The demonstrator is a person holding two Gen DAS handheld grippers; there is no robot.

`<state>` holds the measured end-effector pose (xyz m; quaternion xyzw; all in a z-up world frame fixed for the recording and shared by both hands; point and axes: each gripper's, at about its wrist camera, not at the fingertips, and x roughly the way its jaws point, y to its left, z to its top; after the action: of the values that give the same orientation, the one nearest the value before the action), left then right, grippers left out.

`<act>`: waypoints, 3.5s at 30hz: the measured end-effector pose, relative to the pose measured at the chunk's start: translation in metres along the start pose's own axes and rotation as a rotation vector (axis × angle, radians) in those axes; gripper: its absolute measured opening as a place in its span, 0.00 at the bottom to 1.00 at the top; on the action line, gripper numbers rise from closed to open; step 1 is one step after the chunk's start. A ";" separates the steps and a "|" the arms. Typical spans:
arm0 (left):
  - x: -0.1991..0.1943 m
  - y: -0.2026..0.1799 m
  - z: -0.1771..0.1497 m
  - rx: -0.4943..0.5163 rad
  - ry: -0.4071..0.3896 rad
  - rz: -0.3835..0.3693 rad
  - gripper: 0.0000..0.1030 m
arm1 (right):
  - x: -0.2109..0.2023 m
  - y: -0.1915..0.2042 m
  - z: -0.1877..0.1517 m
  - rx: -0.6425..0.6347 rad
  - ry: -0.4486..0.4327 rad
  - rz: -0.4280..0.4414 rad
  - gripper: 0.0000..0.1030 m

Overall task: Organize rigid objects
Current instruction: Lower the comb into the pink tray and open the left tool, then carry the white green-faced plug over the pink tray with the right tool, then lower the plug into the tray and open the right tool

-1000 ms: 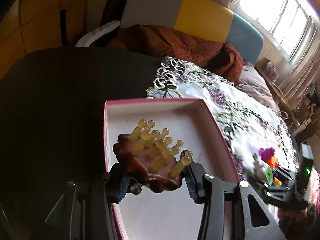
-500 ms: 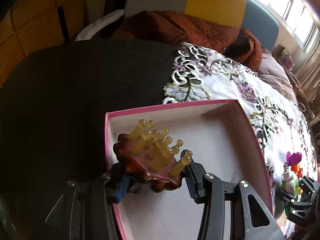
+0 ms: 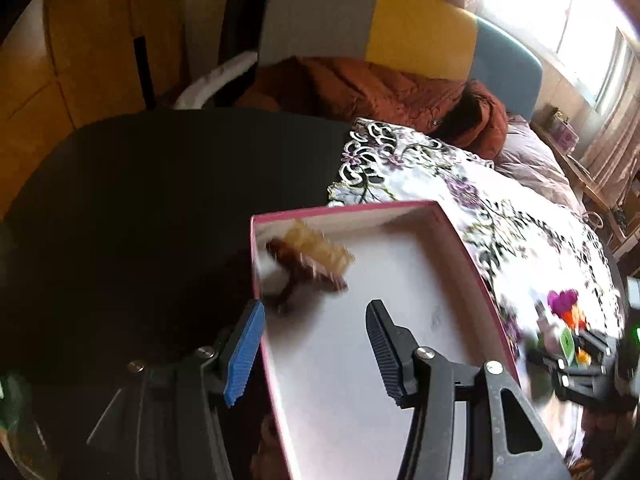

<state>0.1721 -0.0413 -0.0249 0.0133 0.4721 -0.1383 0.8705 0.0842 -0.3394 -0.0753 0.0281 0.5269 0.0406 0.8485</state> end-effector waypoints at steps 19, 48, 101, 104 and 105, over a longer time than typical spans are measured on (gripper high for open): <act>-0.068 -0.002 -0.095 -0.050 -0.078 0.071 0.52 | 0.001 -0.001 -0.001 0.079 -0.013 -0.013 0.65; -0.075 0.014 -0.119 -0.084 -0.077 0.027 0.52 | -0.001 0.015 0.000 0.077 0.009 -0.171 0.51; -0.076 0.041 -0.128 -0.151 -0.071 0.027 0.52 | -0.001 0.182 0.053 -0.054 -0.004 0.152 0.51; -0.075 0.046 -0.128 -0.160 -0.069 0.027 0.52 | 0.013 0.200 0.063 -0.053 0.016 0.162 0.51; -0.074 0.047 -0.128 -0.162 -0.068 0.026 0.52 | 0.017 0.204 0.065 -0.050 0.020 0.164 0.51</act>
<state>0.0410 0.0405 -0.0397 -0.0554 0.4518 -0.0886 0.8860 0.1425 -0.1354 -0.0433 0.0492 0.5300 0.1233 0.8375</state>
